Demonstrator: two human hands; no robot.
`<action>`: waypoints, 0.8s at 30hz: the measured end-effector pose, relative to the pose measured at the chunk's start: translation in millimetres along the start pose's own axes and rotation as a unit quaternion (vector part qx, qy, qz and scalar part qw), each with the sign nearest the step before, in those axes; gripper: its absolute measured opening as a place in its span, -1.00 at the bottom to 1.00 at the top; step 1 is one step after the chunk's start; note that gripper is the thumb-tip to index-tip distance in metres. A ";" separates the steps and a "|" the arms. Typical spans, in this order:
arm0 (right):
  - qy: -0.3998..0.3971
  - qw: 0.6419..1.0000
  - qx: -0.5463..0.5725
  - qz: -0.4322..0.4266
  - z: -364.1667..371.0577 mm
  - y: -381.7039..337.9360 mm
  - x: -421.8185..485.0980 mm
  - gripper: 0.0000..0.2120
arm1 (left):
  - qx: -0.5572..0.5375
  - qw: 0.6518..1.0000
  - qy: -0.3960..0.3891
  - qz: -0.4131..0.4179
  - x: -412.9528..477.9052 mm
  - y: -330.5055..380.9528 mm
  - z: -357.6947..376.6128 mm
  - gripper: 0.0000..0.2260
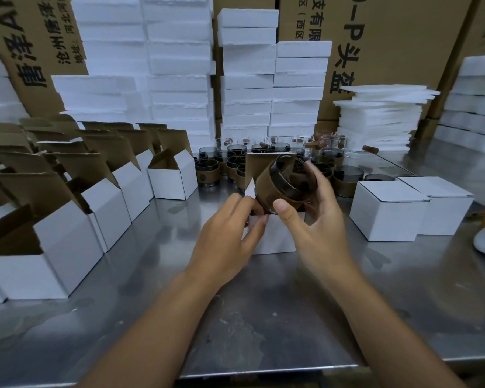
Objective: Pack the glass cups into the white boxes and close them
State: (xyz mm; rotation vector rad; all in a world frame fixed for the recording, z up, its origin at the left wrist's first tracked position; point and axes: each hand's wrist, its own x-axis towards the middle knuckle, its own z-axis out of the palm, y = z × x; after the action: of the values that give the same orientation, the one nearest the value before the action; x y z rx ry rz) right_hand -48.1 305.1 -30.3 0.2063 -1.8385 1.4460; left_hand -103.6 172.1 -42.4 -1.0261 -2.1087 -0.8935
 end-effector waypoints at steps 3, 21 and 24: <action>0.009 0.998 -0.029 -0.055 -0.2 1.5 -1.0 -0.26 | 0.004 1.000 0.001 -0.003 0.4 0.7 0.3 -0.90; -0.069 0.954 -0.280 -0.081 -5.4 14.9 1.3 -0.88 | -0.012 1.000 0.007 0.015 -0.5 -3.4 1.5 -0.89; -0.090 0.965 -0.241 -0.054 -4.3 17.2 1.7 -0.89 | -0.005 1.000 0.010 0.020 -1.3 -3.3 1.3 -0.89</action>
State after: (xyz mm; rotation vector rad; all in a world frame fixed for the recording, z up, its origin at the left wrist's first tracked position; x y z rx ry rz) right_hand -56.9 315.3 -42.0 0.1952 -2.2294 0.8927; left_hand -106.1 171.0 -45.1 -1.0570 -2.0606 -0.8927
